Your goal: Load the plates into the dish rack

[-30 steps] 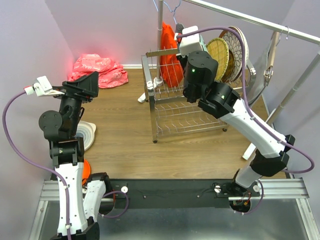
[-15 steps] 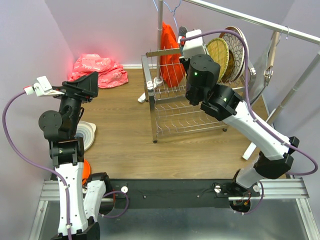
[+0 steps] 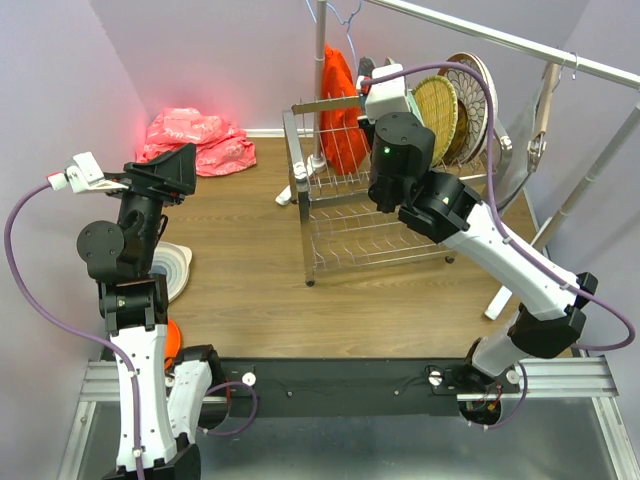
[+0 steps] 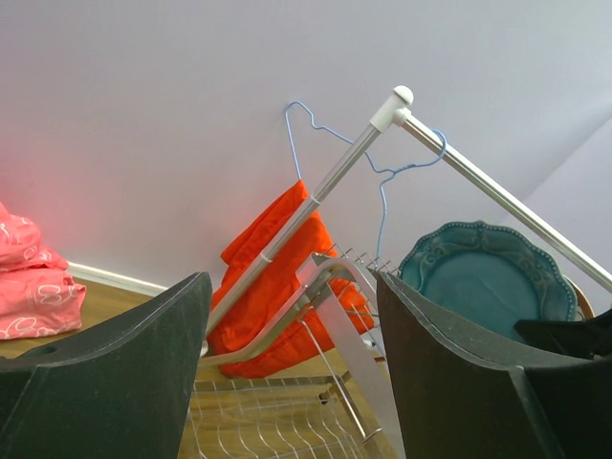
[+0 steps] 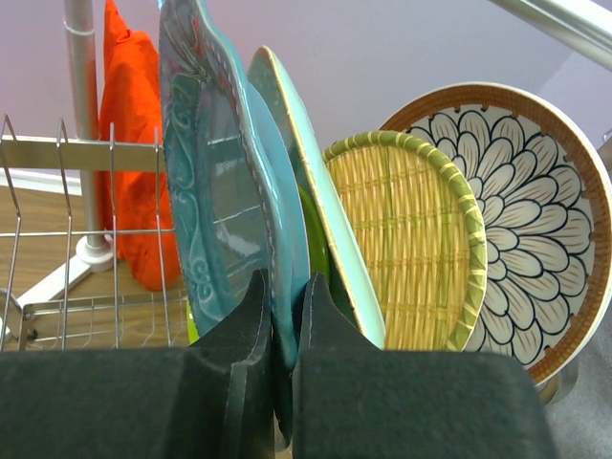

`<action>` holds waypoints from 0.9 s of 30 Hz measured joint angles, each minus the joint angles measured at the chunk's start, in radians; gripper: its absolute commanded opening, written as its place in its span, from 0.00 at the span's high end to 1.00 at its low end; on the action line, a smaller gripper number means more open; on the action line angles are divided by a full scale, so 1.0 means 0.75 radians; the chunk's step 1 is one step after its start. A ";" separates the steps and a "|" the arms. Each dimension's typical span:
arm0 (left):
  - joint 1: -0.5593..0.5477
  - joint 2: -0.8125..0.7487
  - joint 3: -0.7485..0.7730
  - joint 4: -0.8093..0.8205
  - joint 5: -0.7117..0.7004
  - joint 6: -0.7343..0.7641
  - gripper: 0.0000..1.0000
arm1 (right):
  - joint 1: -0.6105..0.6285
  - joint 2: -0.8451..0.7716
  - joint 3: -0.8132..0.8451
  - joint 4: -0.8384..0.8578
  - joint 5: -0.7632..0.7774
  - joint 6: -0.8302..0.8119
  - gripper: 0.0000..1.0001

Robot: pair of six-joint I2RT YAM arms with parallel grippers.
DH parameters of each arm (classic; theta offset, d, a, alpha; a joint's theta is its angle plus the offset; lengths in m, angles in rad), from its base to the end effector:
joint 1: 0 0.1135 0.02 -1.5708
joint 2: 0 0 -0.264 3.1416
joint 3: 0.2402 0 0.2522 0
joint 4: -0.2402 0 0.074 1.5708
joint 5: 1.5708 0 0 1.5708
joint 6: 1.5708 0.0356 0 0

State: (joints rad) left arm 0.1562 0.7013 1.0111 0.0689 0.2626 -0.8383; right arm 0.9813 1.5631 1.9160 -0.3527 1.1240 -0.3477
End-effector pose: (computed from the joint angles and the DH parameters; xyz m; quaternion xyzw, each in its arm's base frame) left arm 0.1338 0.0117 0.4557 -0.1702 0.5408 -0.3437 0.7486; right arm 0.2026 0.2452 0.5185 -0.0723 0.7034 -0.1716 0.6860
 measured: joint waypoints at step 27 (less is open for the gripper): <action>0.015 0.000 -0.006 -0.005 0.012 0.000 0.22 | 0.001 -0.082 -0.063 0.123 0.015 0.083 0.50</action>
State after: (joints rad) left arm 0.1677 0.7013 1.0065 0.0654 0.2714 -0.8383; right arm 0.9817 1.5017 1.8690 -0.2604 1.1355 -0.2855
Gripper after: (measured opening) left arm 0.784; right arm 0.467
